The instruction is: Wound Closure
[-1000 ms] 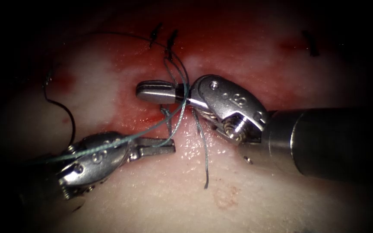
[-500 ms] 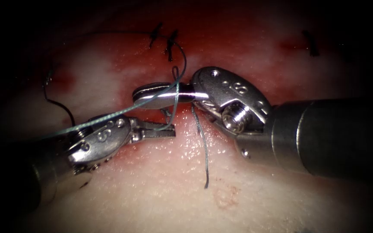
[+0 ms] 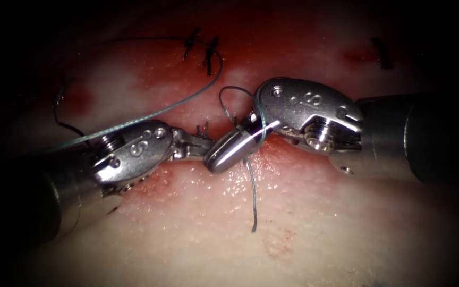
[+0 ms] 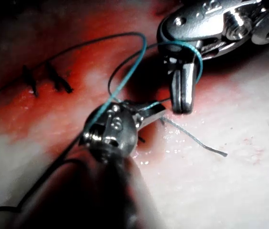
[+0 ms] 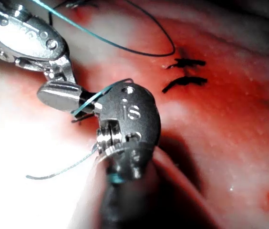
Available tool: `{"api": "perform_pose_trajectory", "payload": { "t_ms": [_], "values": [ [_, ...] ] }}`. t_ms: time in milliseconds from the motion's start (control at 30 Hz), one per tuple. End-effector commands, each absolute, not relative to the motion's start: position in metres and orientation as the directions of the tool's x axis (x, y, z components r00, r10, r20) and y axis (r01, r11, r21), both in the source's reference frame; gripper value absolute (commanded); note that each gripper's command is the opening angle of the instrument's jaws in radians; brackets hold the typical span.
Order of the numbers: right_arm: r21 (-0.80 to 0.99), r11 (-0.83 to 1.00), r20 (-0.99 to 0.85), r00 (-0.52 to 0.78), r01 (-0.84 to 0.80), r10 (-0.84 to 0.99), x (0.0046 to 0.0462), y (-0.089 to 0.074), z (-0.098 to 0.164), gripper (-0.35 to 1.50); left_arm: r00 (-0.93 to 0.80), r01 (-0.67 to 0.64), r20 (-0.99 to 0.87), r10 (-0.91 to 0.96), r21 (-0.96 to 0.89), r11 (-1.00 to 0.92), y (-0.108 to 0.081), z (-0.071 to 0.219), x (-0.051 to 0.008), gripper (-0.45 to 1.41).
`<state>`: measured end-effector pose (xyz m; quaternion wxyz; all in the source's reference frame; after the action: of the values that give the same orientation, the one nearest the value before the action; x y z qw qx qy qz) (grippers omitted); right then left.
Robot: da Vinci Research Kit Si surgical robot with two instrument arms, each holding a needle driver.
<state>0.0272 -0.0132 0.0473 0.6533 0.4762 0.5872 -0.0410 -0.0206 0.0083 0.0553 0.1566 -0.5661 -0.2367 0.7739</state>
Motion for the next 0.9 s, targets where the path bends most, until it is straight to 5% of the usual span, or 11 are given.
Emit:
{"api": "perform_pose_trajectory", "payload": {
  "t_ms": [33, 100, 267, 467, 733, 900],
  "values": [
    [0.543, 0.541, -0.83, 0.315, 0.642, 0.46, 0.0284, -0.0139, 0.0477, 0.0, -0.312, 0.023, -0.801, 0.511, -0.544, -0.839, 0.0084, 0.056, -0.0214, -0.45],
    [0.529, 0.531, -0.841, 0.328, 0.662, 0.43, 0.0288, -0.0147, 0.0473, 0.46, -0.312, 0.023, -0.801, 0.511, -0.544, -0.839, 0.0085, 0.0561, -0.0215, -0.45],
    [0.472, 0.511, -0.872, 0.296, 0.718, 0.39, 0.0299, -0.0162, 0.0463, 0.89, -0.319, 0.019, -0.8, 0.508, -0.541, -0.841, 0.0089, 0.0564, -0.0215, -0.45],
    [0.438, 0.547, -0.899, 0.351, 0.713, 0.261, 0.0306, -0.0168, 0.0458, 1.03, -0.326, 0.019, -0.8, 0.503, -0.538, -0.843, 0.0085, 0.0566, -0.0214, -0.45],
    [0.395, 0.536, -0.885, 0.465, 0.746, 0.005, 0.0304, -0.0167, 0.0466, 0.83, -0.327, 0.021, -0.801, 0.502, -0.537, -0.843, 0.0085, 0.0566, -0.0211, -0.45],
    [0.377, 0.531, -0.867, 0.49, 0.759, -0.085, 0.0303, -0.0177, 0.048, 1.2, -0.327, 0.022, -0.802, 0.5, -0.535, -0.844, 0.0083, 0.0567, -0.0211, -0.45]
  ]
}}
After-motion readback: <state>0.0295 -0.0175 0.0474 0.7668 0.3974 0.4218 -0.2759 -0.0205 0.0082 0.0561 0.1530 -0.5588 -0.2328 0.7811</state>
